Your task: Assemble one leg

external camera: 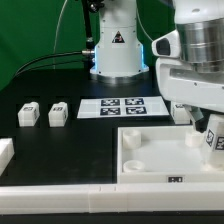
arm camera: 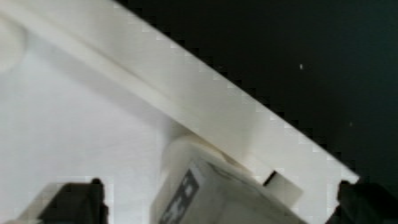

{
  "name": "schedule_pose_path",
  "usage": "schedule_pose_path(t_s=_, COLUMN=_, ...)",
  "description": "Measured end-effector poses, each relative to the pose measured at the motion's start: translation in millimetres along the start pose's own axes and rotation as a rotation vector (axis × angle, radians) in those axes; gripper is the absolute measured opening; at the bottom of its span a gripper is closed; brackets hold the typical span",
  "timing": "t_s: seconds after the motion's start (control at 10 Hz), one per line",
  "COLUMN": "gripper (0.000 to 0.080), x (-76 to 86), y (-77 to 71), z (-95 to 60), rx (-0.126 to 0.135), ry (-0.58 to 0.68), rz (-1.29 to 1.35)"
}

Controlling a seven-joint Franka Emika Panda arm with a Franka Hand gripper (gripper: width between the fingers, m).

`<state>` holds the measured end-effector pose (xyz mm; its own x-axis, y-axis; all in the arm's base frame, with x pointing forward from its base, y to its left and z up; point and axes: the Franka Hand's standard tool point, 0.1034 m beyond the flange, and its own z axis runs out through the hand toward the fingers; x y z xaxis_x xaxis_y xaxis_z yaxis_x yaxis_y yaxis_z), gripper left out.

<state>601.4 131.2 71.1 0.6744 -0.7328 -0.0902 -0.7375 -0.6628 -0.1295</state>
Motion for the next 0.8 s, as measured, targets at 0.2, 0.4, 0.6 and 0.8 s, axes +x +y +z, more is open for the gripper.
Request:
schedule_pose_path(t_s=0.2, gripper=0.0649, x=-2.9, y=-7.0, z=-3.3, rx=-0.032, ry=0.030, rz=-0.268)
schedule_pose_path(t_s=0.4, gripper=0.0649, x=0.8, y=-7.5, z=-5.2, rx=-0.045, ry=0.044, rz=-0.524)
schedule_pose_path(t_s=0.6, gripper=0.0649, x=9.2, y=-3.2, z=-6.1, rx=-0.050, ry=0.049, rz=-0.771)
schedule_pose_path(t_s=0.8, gripper=0.0649, x=14.1, y=0.2, z=-6.0, rx=-0.053, ry=0.045, rz=-0.894)
